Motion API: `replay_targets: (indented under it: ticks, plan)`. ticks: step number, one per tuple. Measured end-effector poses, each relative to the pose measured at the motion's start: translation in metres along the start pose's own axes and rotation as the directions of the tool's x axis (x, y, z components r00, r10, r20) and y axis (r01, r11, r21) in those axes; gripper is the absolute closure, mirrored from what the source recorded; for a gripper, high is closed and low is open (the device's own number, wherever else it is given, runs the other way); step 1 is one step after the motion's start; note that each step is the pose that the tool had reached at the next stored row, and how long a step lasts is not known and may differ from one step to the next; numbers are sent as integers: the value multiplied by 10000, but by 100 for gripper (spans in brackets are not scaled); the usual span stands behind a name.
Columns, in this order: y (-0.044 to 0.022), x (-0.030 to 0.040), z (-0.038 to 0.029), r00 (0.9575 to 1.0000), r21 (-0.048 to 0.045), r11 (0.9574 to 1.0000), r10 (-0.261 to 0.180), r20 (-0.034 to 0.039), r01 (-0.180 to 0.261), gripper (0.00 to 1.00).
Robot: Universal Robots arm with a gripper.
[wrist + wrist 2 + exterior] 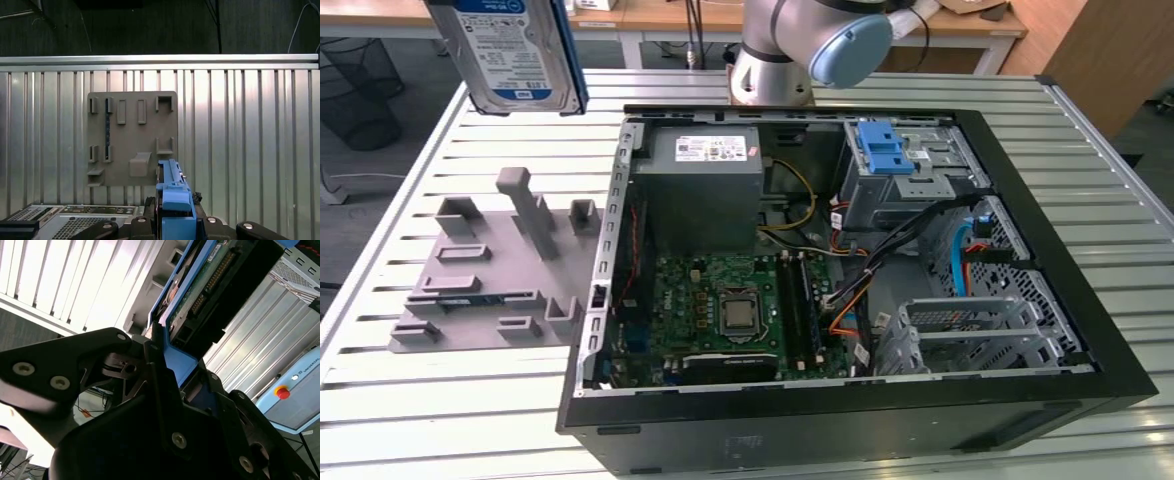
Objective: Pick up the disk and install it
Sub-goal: 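Pick up the disk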
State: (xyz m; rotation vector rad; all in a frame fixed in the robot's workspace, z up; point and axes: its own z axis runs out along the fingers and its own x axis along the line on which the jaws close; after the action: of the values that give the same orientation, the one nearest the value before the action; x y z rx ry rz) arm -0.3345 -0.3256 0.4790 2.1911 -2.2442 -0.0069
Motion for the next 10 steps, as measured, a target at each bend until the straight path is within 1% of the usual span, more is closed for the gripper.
replay_targets:
  ticks: [10]
  plan:
    - [-78,15,0,10000,1,10000,1,0,-1,64]
